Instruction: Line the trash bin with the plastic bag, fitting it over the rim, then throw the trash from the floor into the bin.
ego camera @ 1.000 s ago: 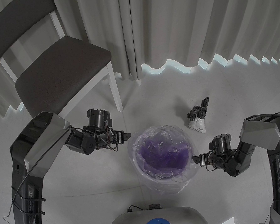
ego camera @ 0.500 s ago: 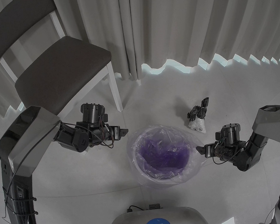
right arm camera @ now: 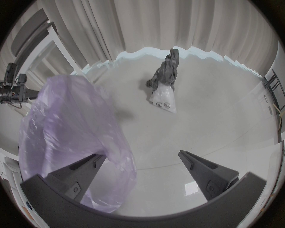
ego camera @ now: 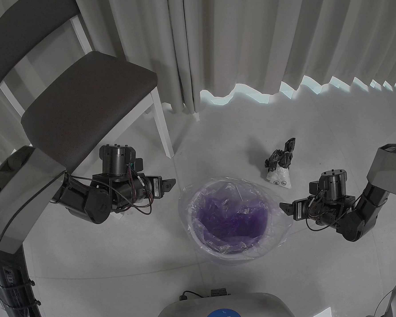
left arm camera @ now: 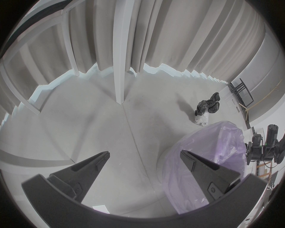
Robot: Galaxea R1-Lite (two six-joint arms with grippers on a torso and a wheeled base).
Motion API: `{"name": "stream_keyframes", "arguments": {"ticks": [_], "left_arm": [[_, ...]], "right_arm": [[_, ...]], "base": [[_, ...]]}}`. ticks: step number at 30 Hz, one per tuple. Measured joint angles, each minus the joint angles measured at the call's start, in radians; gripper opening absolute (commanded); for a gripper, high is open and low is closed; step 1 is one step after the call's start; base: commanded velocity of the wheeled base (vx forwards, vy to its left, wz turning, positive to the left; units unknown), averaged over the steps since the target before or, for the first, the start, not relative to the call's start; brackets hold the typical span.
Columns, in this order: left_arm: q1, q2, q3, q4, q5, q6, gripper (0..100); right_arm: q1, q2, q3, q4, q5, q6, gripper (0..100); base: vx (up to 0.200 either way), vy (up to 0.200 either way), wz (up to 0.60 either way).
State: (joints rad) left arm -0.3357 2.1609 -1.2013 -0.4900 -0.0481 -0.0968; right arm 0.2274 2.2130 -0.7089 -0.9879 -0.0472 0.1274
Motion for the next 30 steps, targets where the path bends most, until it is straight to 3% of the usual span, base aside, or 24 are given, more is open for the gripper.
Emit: {"name": "stream_keyframes", "arguments": {"ticks": [5, 10, 14, 19, 23, 30], "left_arm": [[-0.001, -0.027, 0.041, -0.029, 0.000, -0.001, 100], [-0.001, -0.052, 0.094, -0.079, 0.000, -0.002, 100], [-0.001, -0.078, 0.144, -0.116, 0.001, -0.003, 100], [0.002, -0.111, 0.197, -0.146, 0.000, -0.005, 100], [0.005, -0.130, 0.221, -0.162, -0.001, -0.005, 100], [0.007, -0.157, 0.241, -0.169, -0.004, -0.006, 100]], "right_arm": [[0.000, -0.008, 0.025, 0.001, 0.028, -0.019, 100], [0.008, -0.037, 0.104, -0.010, 0.080, -0.106, 100], [0.029, -0.041, 0.153, -0.038, 0.103, -0.129, 100], [0.042, -0.030, 0.232, -0.172, 0.236, -0.221, 100], [0.041, 0.006, 0.261, -0.255, 0.263, -0.284, 100], [0.033, 0.103, 0.272, -0.264, 0.272, -0.356, 100]], "base": [[0.000, 0.000, 0.00], [0.000, 0.000, 0.00], [0.000, 0.000, 0.00], [0.000, 0.000, 0.00], [0.000, 0.000, 0.00], [0.000, 0.000, 0.00]]}}
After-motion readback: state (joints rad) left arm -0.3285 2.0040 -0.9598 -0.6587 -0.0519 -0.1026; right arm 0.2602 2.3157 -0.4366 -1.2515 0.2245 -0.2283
